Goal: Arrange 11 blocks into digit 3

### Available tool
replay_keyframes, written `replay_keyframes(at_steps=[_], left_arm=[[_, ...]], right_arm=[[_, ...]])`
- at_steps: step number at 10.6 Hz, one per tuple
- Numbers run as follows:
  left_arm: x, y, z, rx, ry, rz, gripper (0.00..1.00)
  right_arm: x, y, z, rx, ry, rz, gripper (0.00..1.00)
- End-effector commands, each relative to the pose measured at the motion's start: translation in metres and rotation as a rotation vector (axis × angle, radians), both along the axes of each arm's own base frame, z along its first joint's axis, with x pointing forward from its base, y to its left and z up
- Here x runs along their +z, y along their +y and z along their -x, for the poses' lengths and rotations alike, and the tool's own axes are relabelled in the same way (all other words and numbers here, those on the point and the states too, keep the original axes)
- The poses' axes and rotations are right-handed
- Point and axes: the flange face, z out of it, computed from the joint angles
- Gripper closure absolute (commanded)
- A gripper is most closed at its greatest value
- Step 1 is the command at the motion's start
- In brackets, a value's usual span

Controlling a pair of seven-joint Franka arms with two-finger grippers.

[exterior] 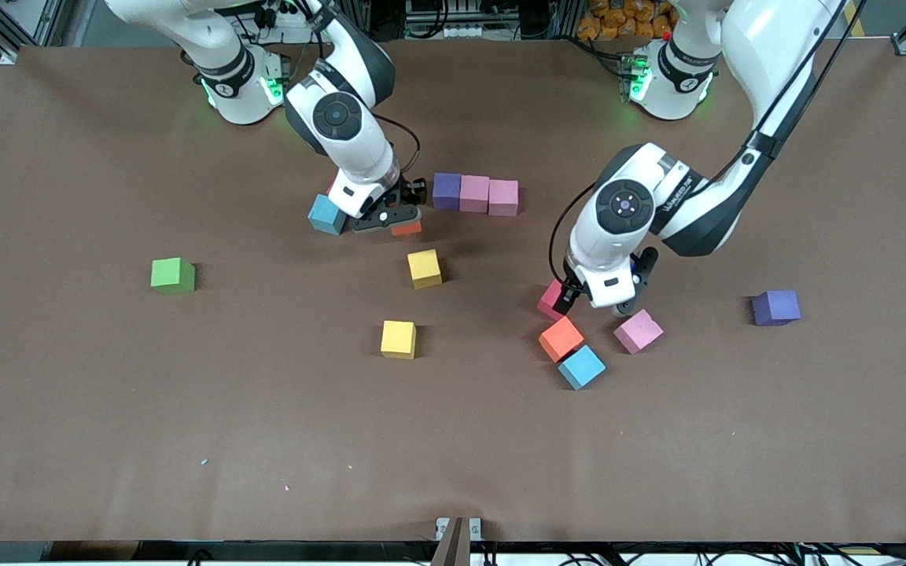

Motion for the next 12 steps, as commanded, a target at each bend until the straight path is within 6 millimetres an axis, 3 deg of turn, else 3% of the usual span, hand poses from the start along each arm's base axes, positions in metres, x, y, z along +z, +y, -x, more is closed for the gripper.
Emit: replay_keyframes(at_steps=[1,4,12], left_arm=[[-0.008,0.000,-0.014,-0.037,0.006,-0.005,0.00],[-0.021,-0.002,-0.018,-0.126,0.008,-0.013,0.00],[-0.024,-0.007,-0.035,-0.181,0.002,0.020,0.00]], right_arm=[[0.000,0.024,-0.006,-0.056,0.031,-0.025,1.00],[-0.009,0.054,-0.006,-0.128,0.060,-0.036,1.00],[-0.039,0.069,0.000,-0.123,0.091,-0.028,1.00]])
